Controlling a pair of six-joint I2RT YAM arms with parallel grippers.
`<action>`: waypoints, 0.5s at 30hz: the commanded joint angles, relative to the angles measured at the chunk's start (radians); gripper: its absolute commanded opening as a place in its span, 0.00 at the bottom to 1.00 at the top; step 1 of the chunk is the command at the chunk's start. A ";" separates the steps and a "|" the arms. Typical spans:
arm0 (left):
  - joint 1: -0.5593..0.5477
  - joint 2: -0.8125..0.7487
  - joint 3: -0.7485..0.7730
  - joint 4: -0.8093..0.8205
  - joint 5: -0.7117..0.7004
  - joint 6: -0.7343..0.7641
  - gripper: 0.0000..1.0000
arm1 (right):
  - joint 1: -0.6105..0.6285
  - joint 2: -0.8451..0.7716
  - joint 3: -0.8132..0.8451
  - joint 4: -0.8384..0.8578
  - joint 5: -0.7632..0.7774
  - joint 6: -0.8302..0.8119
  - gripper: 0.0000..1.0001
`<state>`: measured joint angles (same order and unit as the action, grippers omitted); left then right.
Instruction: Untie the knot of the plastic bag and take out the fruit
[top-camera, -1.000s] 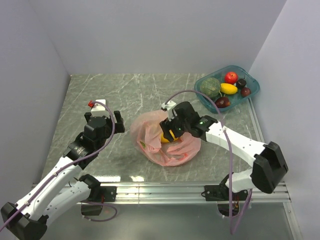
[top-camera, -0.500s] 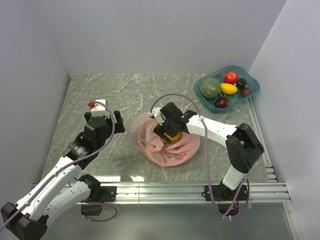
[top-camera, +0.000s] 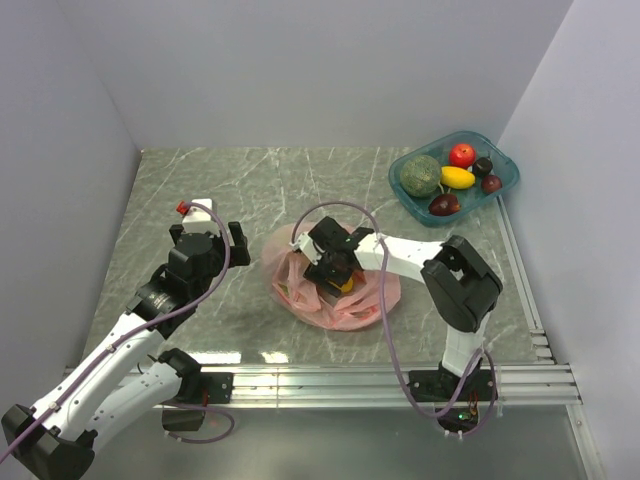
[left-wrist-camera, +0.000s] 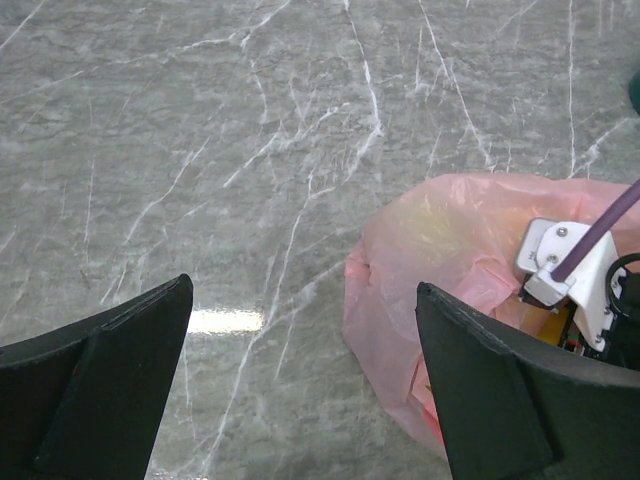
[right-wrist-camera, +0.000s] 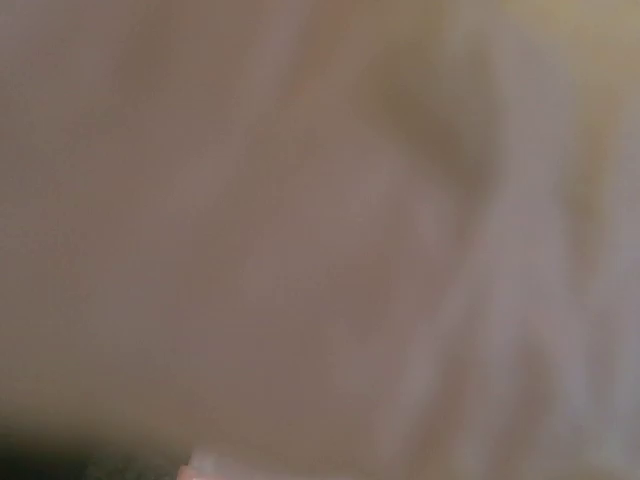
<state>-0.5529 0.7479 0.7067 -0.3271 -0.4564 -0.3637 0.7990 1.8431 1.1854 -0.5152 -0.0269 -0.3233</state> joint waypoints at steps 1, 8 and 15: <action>0.005 -0.009 -0.009 0.013 0.019 -0.001 0.99 | 0.017 -0.056 -0.052 0.012 -0.025 0.032 0.67; 0.005 -0.005 -0.007 0.011 0.018 -0.001 0.99 | 0.043 -0.254 -0.104 -0.031 0.008 0.085 0.17; 0.005 -0.005 -0.007 0.010 0.005 -0.003 0.99 | 0.048 -0.464 -0.150 -0.072 0.025 0.128 0.13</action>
<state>-0.5529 0.7479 0.7067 -0.3271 -0.4492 -0.3634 0.8402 1.4689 1.0653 -0.5632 -0.0193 -0.2283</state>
